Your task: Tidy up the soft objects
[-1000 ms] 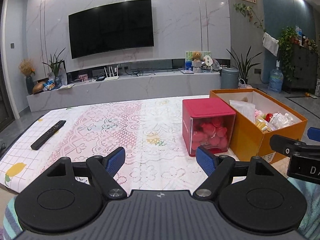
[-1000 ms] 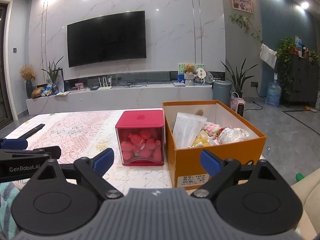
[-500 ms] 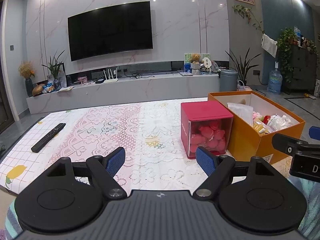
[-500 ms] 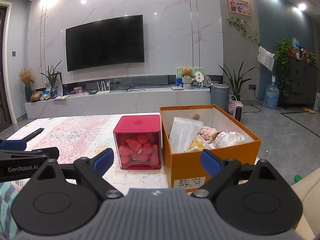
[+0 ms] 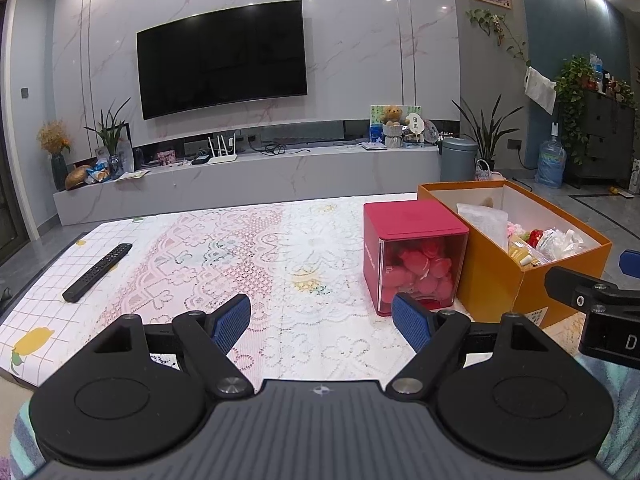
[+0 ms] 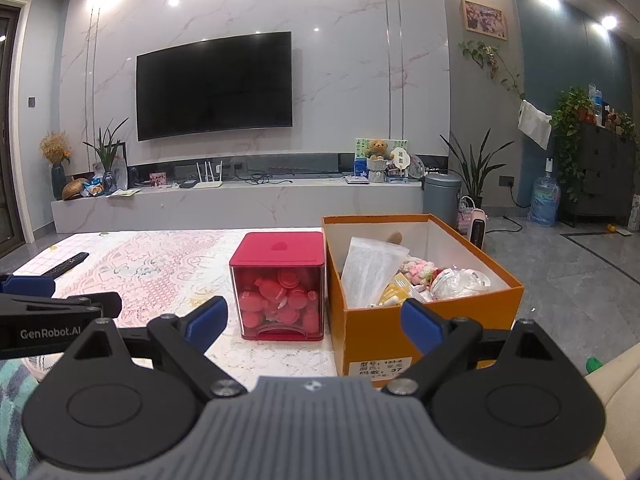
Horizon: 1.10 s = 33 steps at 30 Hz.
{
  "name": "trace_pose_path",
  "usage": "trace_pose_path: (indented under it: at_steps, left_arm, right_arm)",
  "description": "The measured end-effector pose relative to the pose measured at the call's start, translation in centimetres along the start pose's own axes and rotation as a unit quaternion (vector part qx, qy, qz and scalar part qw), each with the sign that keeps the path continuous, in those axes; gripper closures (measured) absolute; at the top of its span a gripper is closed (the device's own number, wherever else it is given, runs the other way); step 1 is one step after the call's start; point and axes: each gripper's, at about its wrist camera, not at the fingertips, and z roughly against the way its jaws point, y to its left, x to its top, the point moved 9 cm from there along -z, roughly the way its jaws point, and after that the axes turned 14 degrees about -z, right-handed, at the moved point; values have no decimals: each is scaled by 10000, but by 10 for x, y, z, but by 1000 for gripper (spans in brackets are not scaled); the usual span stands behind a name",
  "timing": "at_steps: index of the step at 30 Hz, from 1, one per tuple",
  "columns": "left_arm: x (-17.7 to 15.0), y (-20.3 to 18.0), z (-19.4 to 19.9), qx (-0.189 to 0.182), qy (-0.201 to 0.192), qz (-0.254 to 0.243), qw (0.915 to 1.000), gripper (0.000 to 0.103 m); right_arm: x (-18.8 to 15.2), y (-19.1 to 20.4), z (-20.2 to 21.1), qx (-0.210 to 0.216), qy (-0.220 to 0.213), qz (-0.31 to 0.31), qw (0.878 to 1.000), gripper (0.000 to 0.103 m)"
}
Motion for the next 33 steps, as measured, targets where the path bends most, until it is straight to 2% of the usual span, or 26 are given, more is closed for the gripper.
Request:
trace_pose_path:
  at_steps: [33]
  left_arm:
    - [-3, -3, -1, -48, 54, 72, 9999, 8]
  right_arm:
    - [-1, 2, -2, 59, 28, 41, 10000, 11]
